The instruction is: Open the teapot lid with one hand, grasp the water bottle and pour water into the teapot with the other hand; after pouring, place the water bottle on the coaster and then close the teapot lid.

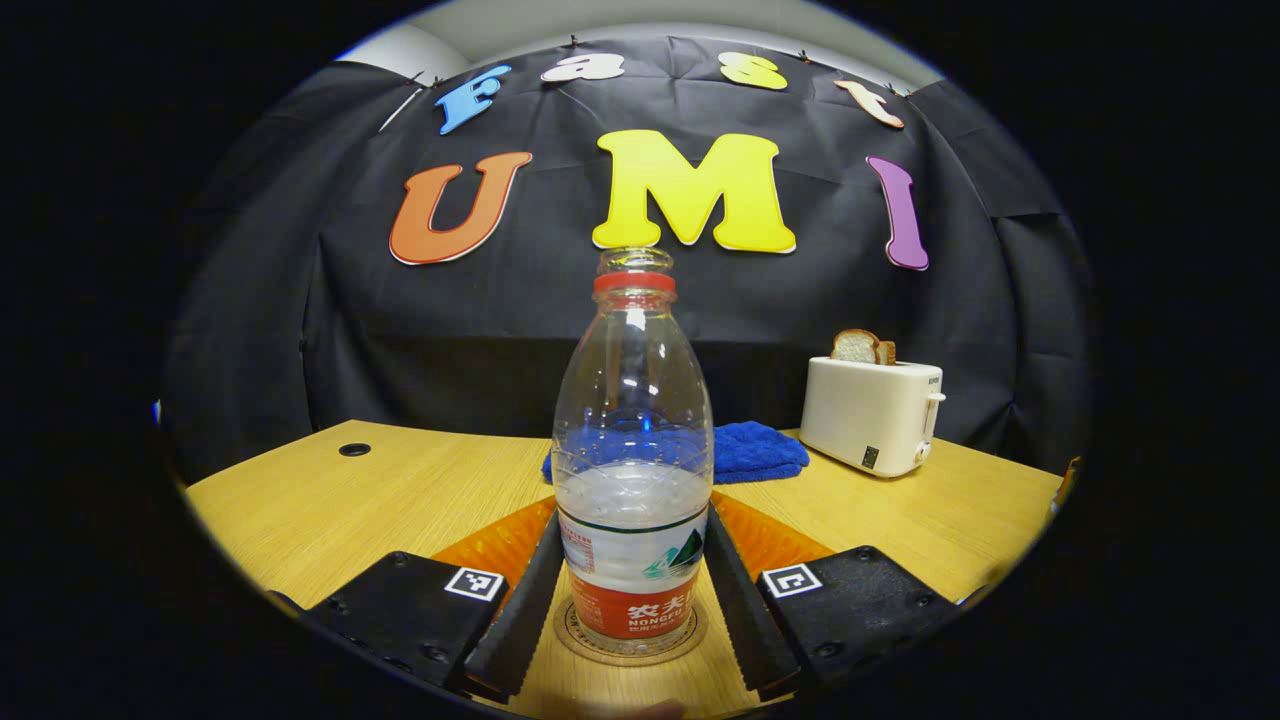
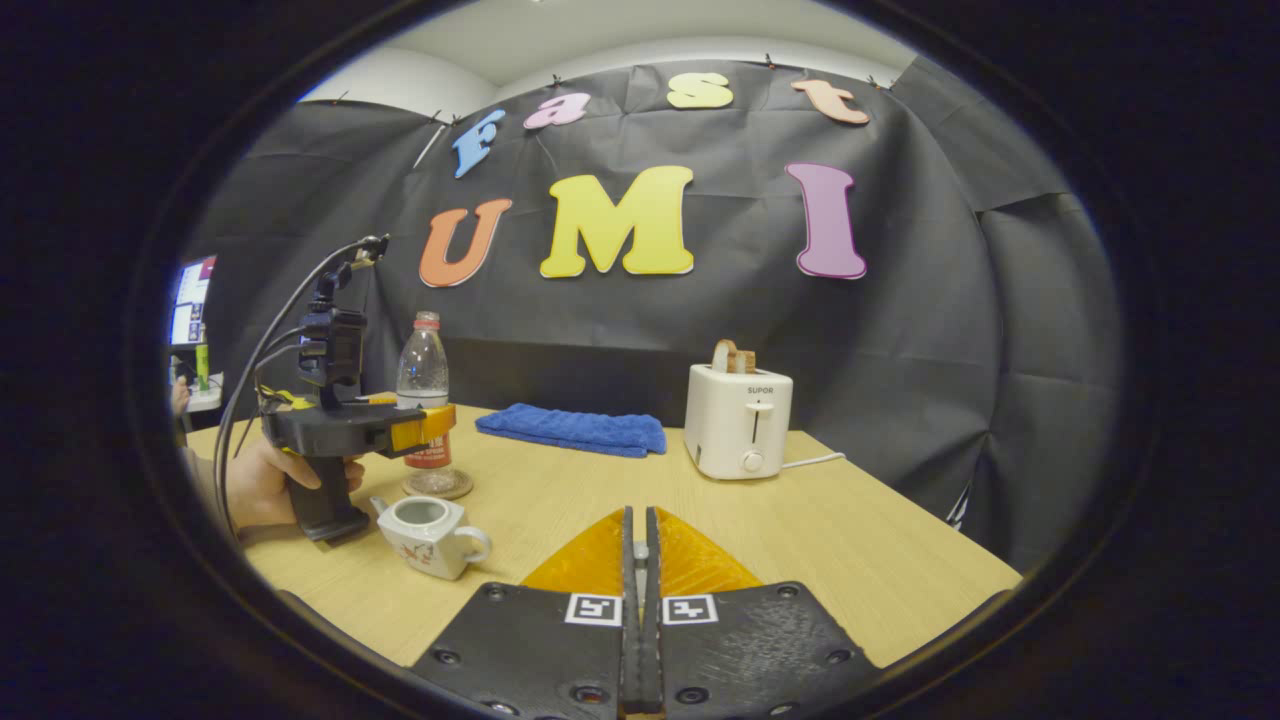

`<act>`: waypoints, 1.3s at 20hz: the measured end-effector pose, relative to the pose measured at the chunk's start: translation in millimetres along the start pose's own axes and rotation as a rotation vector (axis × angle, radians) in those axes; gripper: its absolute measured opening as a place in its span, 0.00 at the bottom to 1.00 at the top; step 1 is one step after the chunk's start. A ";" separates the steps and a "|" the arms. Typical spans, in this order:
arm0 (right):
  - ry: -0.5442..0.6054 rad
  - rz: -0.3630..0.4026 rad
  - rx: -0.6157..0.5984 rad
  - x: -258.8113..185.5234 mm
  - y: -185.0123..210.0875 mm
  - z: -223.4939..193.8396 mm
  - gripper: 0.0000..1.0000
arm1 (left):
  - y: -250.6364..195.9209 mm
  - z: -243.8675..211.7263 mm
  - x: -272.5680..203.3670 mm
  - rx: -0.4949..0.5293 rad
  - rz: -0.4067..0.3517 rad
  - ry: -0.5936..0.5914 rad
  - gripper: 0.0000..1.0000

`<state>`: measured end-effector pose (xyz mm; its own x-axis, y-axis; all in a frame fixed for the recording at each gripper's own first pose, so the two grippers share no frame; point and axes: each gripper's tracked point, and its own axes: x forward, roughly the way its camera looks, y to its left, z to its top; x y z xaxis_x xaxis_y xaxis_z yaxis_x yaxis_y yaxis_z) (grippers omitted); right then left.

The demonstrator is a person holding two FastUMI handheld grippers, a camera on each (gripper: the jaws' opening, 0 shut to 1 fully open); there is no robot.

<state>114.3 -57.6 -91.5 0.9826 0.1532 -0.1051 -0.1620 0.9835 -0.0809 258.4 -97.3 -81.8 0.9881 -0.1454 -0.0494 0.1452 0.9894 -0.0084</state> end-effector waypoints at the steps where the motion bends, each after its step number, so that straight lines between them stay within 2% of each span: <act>1: 0.001 0.000 0.000 0.4 0.6 0.6 0.00 | 0.0 -2.3 -0.9 0.011 -0.002 0.007 0.79; 9: 0.020 -0.003 -0.004 5.2 0.5 -6.6 0.00 | 1.4 -8.8 -7.0 0.047 -0.002 0.011 0.86; 18: -0.006 -0.005 -0.017 1.1 3.6 5.3 0.00 | -7.0 -7.8 -42.4 0.076 -0.016 -0.023 0.94; 20: -0.014 -0.006 -0.018 -0.2 5.3 10.1 0.00 | -4.0 -3.8 -54.6 0.088 0.007 -0.045 0.95; 23: -0.021 0.001 0.003 -2.5 11.6 13.6 0.00 | 11.4 3.1 -78.3 0.101 0.087 -0.073 0.97; 26: -0.028 0.017 0.038 -3.0 25.9 16.8 0.00 | 14.6 26.6 -111.0 0.116 0.116 -0.121 0.97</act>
<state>108.7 -31.0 -76.6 0.9819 0.1723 -0.0782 -0.1759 0.9835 -0.0413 152.2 -66.7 -49.8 0.9964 -0.0365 0.0768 0.0283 0.9940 0.1059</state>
